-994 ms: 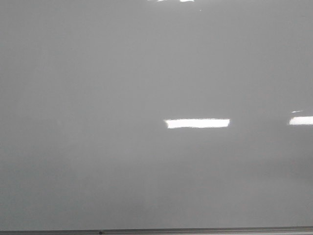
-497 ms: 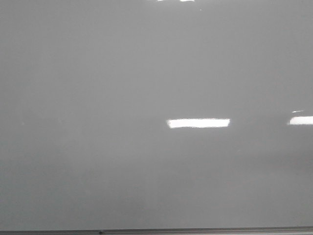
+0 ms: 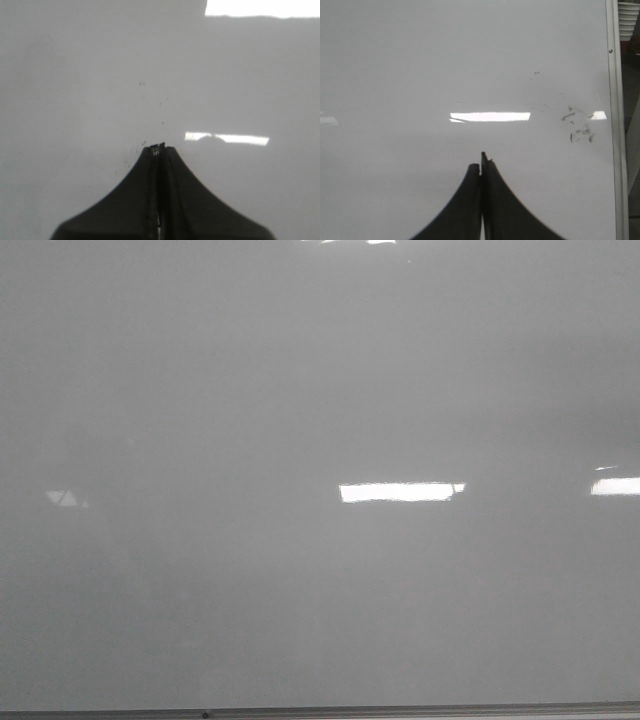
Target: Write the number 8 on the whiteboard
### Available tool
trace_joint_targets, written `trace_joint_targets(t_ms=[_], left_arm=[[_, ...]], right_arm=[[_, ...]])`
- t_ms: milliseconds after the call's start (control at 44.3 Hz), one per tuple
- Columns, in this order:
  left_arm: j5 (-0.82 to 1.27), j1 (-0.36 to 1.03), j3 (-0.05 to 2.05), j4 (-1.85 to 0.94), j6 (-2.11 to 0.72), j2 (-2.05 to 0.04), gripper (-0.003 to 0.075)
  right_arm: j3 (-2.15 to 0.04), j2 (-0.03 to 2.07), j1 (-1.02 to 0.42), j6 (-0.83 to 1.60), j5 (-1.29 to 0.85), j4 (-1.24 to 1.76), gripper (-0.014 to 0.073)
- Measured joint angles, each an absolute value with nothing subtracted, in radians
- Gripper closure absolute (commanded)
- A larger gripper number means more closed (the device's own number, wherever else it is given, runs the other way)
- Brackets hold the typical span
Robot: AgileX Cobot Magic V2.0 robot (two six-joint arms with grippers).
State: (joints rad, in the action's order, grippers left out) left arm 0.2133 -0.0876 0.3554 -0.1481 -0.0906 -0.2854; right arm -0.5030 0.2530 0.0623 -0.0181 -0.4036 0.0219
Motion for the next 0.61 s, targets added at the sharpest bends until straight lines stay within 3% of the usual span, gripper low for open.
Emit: trace_joint_targets(t_ms=[90, 181, 294, 339, 406, 497, 610], left_arm=[[0.223, -0.088, 0.368, -0.146, -0.091, -0.353, 0.0731], [0.227, -0.088, 0.369, -0.146, -0.091, -0.381, 0.0647], [0.227, -0.088, 0.370, -0.146, -0.091, -0.387, 0.0391], [0.227, -0.088, 0.370, -0.146, -0.091, -0.387, 0.0260], [0.227, -0.088, 0.370, -0.146, -0.091, -0.387, 0.0129], [0.227, -0.088, 0.370, -0.146, -0.091, -0.387, 0.0081], [0.227, -0.088, 0.370, -0.146, -0.091, -0.387, 0.0081]], right_arm=[[-0.507, 0.294, 0.062, -0.018, -0.401, 0.022, 0.0652], [-0.507, 0.307, 0.062, -0.018, -0.401, 0.022, 0.0614], [-0.507, 0.312, 0.062, -0.018, -0.401, 0.022, 0.0449], [-0.507, 0.311, 0.062, -0.018, -0.401, 0.022, 0.0332], [-0.507, 0.311, 0.062, -0.018, -0.401, 0.022, 0.0164], [-0.507, 0.311, 0.062, -0.018, -0.401, 0.022, 0.0031], [-0.507, 0.311, 0.062, -0.018, -0.401, 0.022, 0.0004]])
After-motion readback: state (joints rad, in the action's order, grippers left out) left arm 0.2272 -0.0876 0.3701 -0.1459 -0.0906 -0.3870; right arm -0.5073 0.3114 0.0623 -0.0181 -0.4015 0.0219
